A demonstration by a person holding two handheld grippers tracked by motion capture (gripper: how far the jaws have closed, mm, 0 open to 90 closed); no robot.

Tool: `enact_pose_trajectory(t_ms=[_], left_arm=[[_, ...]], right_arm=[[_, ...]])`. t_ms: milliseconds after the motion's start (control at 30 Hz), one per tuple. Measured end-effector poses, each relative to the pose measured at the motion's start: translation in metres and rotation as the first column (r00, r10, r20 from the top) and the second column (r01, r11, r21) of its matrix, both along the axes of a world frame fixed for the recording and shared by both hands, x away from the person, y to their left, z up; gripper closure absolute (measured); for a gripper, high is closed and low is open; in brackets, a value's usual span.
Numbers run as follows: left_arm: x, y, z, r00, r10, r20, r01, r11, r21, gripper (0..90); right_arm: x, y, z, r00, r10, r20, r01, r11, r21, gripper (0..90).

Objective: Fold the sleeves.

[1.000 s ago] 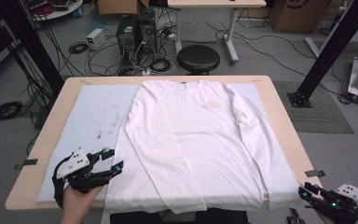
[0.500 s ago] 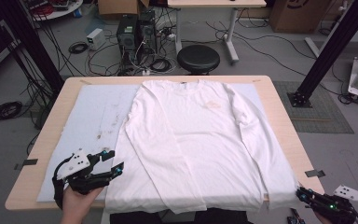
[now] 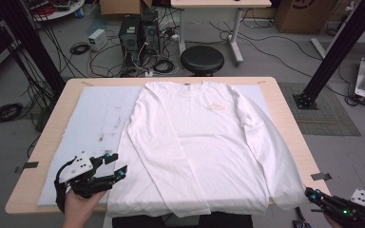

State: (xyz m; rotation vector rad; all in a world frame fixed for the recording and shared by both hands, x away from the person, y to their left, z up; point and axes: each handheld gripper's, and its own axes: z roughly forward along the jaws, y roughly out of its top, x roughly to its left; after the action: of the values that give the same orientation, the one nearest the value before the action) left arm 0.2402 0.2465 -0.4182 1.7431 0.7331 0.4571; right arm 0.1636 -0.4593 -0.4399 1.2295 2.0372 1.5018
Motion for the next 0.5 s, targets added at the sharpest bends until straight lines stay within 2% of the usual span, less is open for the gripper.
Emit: enact_pose_trajectory(t_ms=[133,300,367,500], left_arm=[[0.000,0.000,-0.001,1.0000,0.002,-0.005,-0.002,1.0000,0.000,41.7],[0.000,-0.002,0.000,1.0000,-0.004,-0.007,0.004,1.0000,0.002,41.7],[0.000,-0.002,0.000,1.0000,-0.007,-0.006,0.007,1.0000,0.002,41.7],[-0.001,-0.001,0.000,0.9999,-0.005,-0.009,0.005,1.0000,-0.001,41.7]], right_arm=[[0.000,0.016,0.018,0.9981,0.045,0.042,-0.047,0.9979,0.044,90.0],[0.008,0.052,0.043,0.9893,0.121,0.082,-0.124,0.9914,0.041,90.0],[0.012,0.070,0.054,0.9824,0.157,0.101,-0.161,0.9864,0.033,90.0],[0.018,0.109,0.071,0.9611,0.236,0.143,-0.241,0.9704,0.016,90.0]])
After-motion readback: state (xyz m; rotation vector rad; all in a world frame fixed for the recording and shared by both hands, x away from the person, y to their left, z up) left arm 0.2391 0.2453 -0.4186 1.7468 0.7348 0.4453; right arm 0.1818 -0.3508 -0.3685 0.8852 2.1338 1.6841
